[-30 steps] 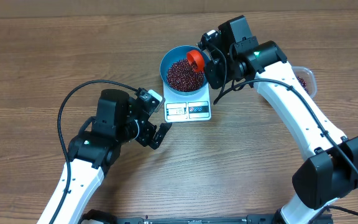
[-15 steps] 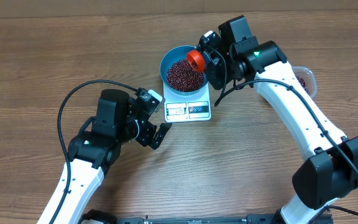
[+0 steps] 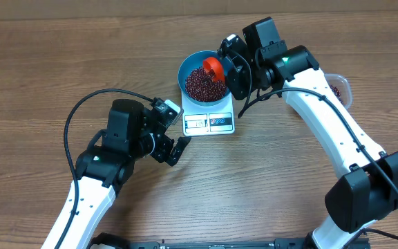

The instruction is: Scoop item into bowl and weigh 150g on scale

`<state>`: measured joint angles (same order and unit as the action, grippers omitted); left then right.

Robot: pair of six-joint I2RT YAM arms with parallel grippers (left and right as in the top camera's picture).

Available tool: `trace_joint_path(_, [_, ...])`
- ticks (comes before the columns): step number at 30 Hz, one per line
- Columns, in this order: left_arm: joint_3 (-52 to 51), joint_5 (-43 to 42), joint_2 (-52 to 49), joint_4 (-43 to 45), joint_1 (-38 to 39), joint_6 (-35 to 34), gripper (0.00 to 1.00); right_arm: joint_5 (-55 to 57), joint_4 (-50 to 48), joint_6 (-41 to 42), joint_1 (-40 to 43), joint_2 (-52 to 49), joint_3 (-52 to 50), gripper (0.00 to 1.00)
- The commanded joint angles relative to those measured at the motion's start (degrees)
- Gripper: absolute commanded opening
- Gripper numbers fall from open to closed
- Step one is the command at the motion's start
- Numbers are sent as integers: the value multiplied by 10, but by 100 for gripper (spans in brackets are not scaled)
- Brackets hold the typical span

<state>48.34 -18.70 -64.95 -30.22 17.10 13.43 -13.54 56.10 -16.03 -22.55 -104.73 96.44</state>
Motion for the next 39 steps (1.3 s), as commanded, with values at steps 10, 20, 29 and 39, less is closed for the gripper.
trace_joint_path(10, [-2,-4,-3,1,-3,-8,100,-45,-7,56,10,20,19,4])
trace_joint_path(20, [-2,-4,-3,1,-3,-8,99,37,-9,53,-3,20,19,4])
trace_joint_path(29, [-2,-4,-3,0,-3,-8,100,8,-15,55,-4,20,19,4])
trace_joint_path(39, [-2,-4,-3,1,-3,-8,100,8,-15,56,-3,20,19,4])
